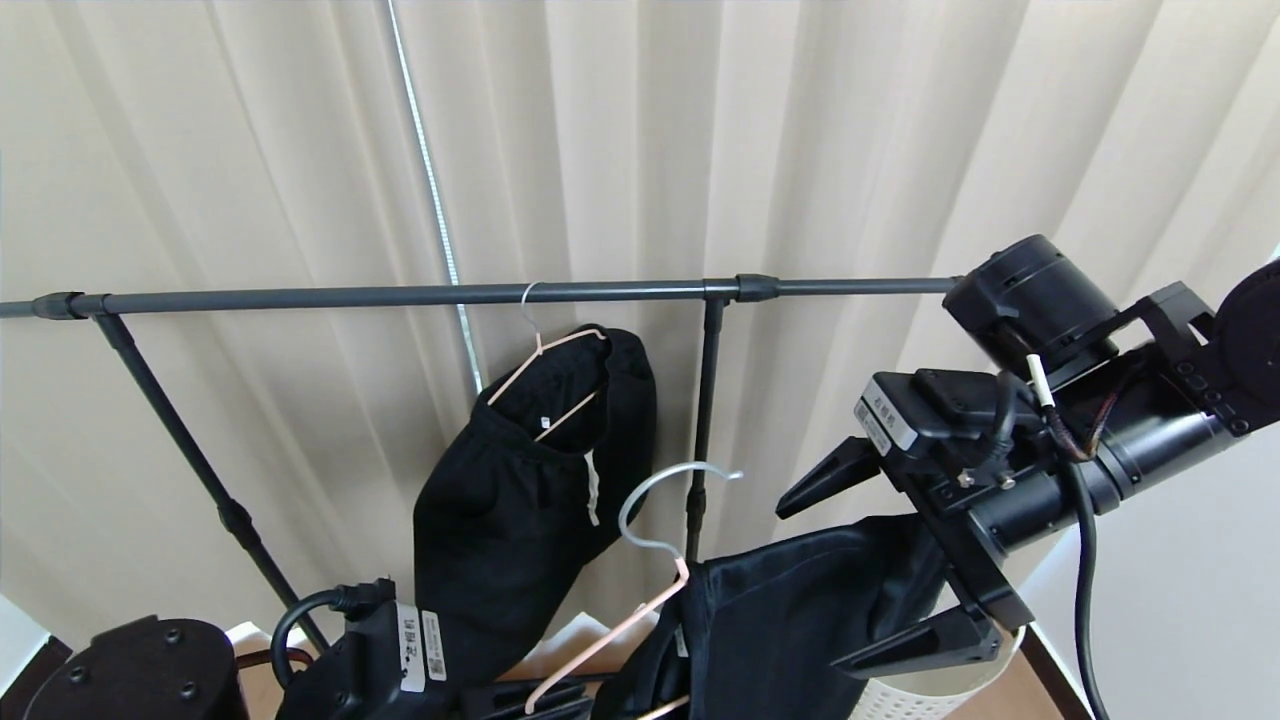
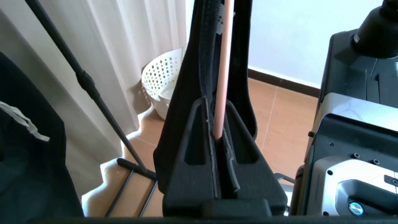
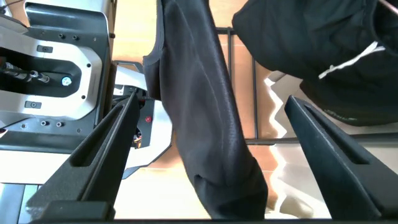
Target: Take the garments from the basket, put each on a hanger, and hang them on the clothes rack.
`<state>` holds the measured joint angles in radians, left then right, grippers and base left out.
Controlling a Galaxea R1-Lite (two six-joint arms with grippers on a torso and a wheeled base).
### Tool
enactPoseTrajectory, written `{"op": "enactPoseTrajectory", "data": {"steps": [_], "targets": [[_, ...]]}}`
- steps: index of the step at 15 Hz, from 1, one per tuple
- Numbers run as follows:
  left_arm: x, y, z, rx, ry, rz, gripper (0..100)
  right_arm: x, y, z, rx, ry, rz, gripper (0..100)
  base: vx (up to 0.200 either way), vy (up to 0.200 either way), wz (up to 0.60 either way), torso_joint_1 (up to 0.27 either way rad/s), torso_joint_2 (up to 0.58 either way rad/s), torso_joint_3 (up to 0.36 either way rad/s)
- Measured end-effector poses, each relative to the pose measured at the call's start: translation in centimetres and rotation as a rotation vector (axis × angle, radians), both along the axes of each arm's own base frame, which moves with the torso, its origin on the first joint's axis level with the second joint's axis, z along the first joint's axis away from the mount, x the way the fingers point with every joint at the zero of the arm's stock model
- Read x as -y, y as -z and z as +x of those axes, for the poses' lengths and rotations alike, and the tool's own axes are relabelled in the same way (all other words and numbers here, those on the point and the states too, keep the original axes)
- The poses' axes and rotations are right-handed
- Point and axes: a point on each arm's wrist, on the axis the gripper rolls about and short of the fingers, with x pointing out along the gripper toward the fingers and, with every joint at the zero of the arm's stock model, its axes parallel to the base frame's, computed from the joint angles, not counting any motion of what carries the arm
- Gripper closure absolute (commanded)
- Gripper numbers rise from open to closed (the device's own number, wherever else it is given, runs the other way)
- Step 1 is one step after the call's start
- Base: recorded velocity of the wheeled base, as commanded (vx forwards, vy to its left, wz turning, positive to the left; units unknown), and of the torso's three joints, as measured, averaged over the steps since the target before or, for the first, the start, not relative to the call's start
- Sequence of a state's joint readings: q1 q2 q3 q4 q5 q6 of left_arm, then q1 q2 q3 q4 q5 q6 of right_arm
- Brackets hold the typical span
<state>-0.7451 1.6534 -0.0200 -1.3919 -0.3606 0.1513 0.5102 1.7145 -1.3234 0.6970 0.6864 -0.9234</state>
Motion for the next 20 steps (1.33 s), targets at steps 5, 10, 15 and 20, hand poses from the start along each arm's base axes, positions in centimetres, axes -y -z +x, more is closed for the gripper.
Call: {"op": "enactPoseTrajectory", "data": {"steps": [5,10,15,20], "targets": [[0.0,-0.1,0.0,0.004,0.0,-0.004,100,-0.6,0.8,0.3,-0.022,-0.01,-0.016,0,0.0,0.0,0.0,0.0,0.0,0.0],[0.0,0.0,0.0,0.004,0.001,-0.003,100,-0.8,0.6,0.6,0.014,-0.005,-0.008,0,0.0,0.0,0.0,0.0,0.0,0.0],[-0.1,0.0,-0.1,0.001,-0.001,0.0,100,-1.1,0.6,0.5,0.027,-0.004,-0.027,0,0.0,0.0,0.0,0.0,0.0,0.0],[0.0,0.0,-0.1,0.002,0.0,0.0,100,-1.4,0.5,0.2,0.033,-0.01,-0.035,0,0.0,0.0,0.0,0.0,0.0,0.0]]}}
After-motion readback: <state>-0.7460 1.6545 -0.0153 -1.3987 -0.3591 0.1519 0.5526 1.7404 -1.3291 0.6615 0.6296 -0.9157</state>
